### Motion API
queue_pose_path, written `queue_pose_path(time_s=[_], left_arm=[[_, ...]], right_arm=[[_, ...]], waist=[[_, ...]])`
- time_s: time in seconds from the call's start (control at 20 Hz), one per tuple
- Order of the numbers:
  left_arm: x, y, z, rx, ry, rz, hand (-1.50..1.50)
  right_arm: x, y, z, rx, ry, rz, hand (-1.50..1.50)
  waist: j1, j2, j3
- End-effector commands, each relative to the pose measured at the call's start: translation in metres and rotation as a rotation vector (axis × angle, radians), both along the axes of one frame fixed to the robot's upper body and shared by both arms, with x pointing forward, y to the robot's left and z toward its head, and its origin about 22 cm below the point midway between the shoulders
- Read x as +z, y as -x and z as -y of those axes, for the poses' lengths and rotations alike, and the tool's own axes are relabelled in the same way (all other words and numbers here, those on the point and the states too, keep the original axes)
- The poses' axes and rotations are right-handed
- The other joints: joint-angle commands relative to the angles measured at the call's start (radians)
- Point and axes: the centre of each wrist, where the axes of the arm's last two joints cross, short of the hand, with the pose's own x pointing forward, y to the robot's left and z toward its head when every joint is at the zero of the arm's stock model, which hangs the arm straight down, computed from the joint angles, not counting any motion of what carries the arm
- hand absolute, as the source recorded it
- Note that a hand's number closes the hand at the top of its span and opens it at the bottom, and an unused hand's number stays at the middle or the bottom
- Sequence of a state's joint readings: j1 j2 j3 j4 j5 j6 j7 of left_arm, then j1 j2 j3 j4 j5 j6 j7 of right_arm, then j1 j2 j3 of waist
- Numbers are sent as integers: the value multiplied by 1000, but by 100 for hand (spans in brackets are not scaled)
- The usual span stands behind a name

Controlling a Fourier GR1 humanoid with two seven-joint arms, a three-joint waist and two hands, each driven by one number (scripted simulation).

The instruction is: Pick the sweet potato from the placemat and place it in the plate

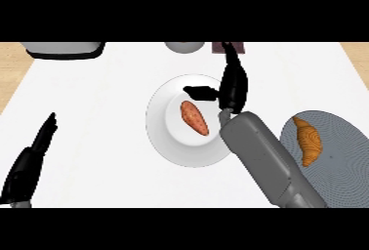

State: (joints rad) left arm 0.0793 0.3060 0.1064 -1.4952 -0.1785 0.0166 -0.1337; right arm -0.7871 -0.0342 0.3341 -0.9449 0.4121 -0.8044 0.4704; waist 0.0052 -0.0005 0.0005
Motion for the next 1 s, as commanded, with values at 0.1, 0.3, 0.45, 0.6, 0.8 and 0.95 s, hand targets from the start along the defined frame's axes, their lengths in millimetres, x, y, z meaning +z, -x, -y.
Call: queue_pose_path(time_s=[0.1,0.3,0.45,0.6,0.8,0.95], left_arm=[[-6,8,-16,26,1,-24,0],[-5,-4,11,9,-6,-9,0],[2,9,8,7,7,-5,0],[2,17,-4,8,3,-3,0],[4,0,-5,2,8,-11,0],[-6,-5,0,-9,9,-11,0]], right_arm=[[9,23,55,-63,-197,146,-150],[-3,38,121,-62,-229,200,-150],[-13,62,170,-19,-215,229,-150],[-18,87,203,9,-192,252,-150],[-17,106,235,13,-157,248,-150],[-34,114,241,6,-162,221,-150]], waist=[[-24,-5,1],[-17,1,1],[-12,-1,1],[-12,-2,1],[-11,-1,0],[-8,0,0]])
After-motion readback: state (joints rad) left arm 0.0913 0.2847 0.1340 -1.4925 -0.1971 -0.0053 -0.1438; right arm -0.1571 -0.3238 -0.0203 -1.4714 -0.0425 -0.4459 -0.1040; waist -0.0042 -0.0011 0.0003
